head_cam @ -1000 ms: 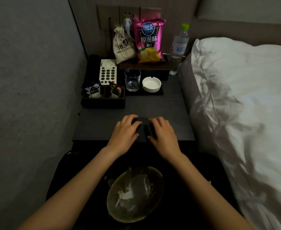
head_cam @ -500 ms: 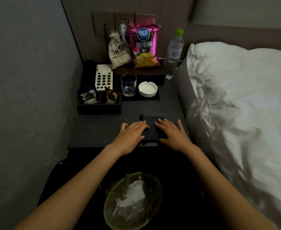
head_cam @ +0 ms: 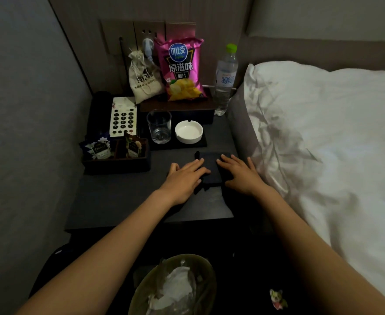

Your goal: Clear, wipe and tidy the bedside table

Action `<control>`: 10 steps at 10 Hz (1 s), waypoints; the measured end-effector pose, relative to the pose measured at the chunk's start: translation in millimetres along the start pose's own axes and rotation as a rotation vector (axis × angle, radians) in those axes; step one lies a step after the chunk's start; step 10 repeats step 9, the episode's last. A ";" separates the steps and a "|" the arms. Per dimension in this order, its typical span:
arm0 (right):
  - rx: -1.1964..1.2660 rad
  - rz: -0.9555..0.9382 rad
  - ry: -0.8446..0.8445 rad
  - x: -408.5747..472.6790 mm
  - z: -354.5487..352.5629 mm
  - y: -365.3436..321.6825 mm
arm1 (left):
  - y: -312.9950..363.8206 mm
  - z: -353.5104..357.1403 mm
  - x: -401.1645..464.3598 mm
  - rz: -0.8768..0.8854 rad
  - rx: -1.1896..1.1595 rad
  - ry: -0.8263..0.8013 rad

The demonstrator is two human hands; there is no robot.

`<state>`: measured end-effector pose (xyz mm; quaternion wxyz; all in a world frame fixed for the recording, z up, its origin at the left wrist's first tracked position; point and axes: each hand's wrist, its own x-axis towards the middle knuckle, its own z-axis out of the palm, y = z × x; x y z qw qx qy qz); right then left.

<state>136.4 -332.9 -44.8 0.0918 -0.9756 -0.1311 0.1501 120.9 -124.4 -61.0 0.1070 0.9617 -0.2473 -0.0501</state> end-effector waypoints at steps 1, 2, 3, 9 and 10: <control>0.018 0.004 0.016 7.6 0.4 2.6 | -3.2 -0.8 9.5 0.001 -0.012 0.000; 0.024 0.012 0.021 13.9 0.0 5.6 | -6.3 -0.5 16.7 0.001 -0.019 0.000; 0.023 0.020 0.016 18.6 0.3 6.8 | -8.6 0.7 21.1 0.001 -0.008 0.021; 0.605 0.006 0.273 -3.6 -33.4 -9.2 | -7.8 -18.0 -8.1 -0.235 -0.439 0.246; 0.605 0.006 0.273 -3.6 -33.4 -9.2 | -7.8 -18.0 -8.1 -0.235 -0.439 0.246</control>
